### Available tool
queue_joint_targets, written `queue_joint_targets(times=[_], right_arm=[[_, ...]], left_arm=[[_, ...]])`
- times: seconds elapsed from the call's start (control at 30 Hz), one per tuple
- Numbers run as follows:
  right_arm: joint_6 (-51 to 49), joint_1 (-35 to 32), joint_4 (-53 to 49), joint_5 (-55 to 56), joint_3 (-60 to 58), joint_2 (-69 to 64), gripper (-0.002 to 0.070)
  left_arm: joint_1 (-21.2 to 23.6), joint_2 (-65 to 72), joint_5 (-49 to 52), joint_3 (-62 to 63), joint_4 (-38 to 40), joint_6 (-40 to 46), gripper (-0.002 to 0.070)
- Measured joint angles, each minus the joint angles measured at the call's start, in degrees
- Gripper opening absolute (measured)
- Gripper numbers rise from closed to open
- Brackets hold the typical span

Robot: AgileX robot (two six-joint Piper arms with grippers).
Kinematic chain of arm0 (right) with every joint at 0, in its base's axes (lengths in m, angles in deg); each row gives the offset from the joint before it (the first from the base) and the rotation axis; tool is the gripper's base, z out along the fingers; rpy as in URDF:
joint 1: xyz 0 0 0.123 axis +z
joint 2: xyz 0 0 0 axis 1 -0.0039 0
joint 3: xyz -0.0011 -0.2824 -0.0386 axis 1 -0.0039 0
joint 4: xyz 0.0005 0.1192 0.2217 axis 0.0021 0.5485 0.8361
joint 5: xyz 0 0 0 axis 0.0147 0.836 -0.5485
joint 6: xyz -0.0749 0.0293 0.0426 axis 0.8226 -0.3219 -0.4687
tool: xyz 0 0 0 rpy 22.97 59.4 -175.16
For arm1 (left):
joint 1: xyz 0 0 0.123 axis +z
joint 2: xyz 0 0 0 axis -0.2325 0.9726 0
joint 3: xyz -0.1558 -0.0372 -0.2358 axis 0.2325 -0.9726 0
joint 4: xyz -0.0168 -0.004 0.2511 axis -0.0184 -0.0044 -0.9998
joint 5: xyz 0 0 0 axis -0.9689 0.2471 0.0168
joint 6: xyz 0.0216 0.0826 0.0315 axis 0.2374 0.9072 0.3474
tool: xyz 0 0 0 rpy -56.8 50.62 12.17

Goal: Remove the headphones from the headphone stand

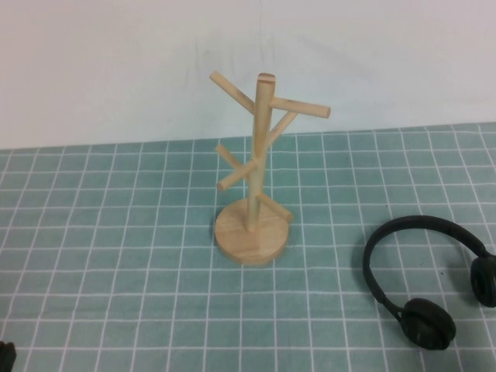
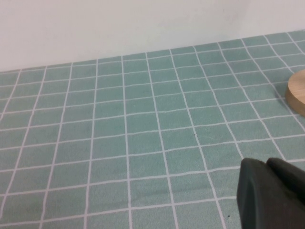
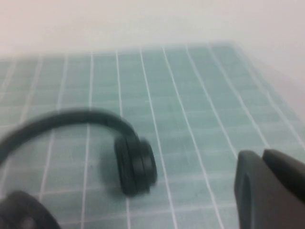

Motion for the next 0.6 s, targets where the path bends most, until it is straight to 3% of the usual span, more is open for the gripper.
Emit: queue_joint_targets(times=[0.6], right_arm=[[-3.2, 0.0, -1.0, -0.7, -0.1, 0.3, -0.0005]], left_arm=[[0.0, 0.0, 0.0, 0.0, 0.0, 0.0, -0.0006]])
